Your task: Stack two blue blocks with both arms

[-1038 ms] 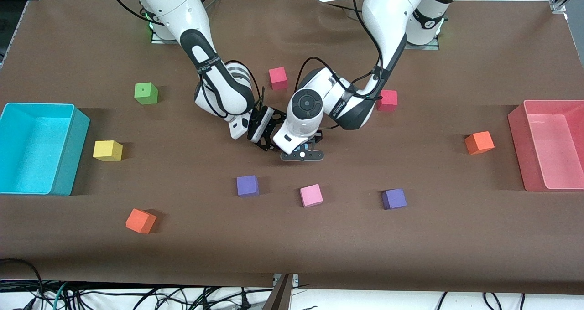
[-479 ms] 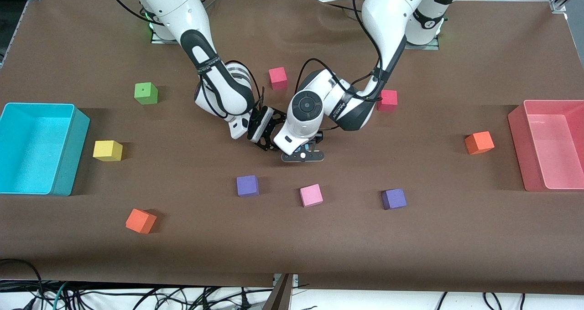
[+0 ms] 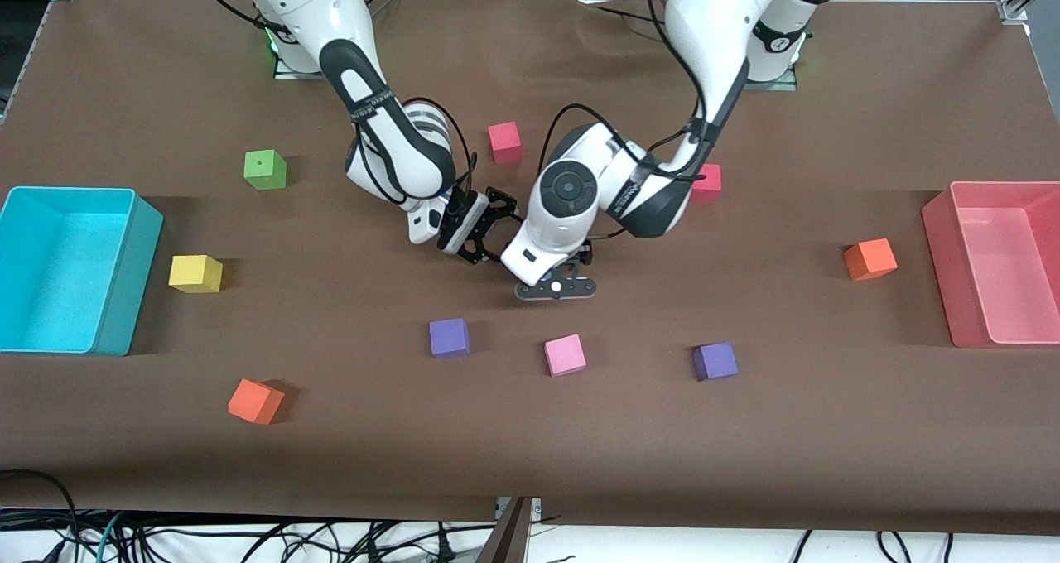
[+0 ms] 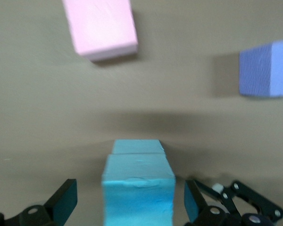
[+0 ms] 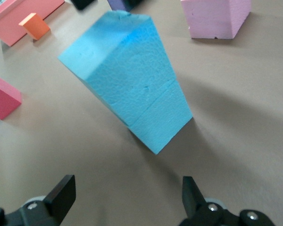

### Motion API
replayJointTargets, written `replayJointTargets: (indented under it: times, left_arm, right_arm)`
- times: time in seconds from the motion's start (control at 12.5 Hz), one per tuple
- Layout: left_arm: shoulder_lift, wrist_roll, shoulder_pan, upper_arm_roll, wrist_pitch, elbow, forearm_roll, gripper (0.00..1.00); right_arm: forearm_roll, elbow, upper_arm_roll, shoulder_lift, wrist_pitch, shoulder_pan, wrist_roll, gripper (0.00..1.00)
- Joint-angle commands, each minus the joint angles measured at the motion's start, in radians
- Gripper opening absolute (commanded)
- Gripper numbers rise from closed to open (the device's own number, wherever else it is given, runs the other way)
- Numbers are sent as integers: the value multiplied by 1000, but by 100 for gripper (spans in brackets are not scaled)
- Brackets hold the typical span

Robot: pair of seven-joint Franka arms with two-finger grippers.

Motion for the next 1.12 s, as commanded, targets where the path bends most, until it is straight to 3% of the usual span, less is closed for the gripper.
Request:
replayJointTargets:
  times: [0.0, 0.16, 0.32, 0.48, 0.56, 0.72, 0.88, 1.04]
  left_arm:
    - [-235, 26, 156, -63, -18, -215, -2, 100]
    - [-395, 133, 277, -98, -26, -355, -4, 100]
    - [-542, 328, 371, -100, -115, -470, -10, 100]
    - [-683, 455, 473, -98, -208, -536, -2, 100]
    - [-749, 536, 518, -91, -291, -552, -1, 100]
    - [-826, 636, 561, -8, -434, -553, 31, 100]
    - [-872, 709, 569, 24, -475, -546, 105, 100]
    - [-899, 712, 577, 28, -500, -532, 137, 100]
  right_arm:
    - [11, -112, 3, -112, -7, -6, 59, 100]
    - [4, -159, 3, -181, -42, -6, 236, 100]
    - [0, -189, 3, -223, -67, -10, 325, 100]
    - [-65, -218, 3, -253, -159, -42, 436, 100]
    - [-128, -229, 3, -282, -214, -58, 554, 100]
    - [-319, -230, 3, -327, -315, -105, 793, 100]
    - [-483, -255, 2, -384, -407, -162, 932, 100]
    - [-705, -267, 2, -407, -476, -220, 992, 100]
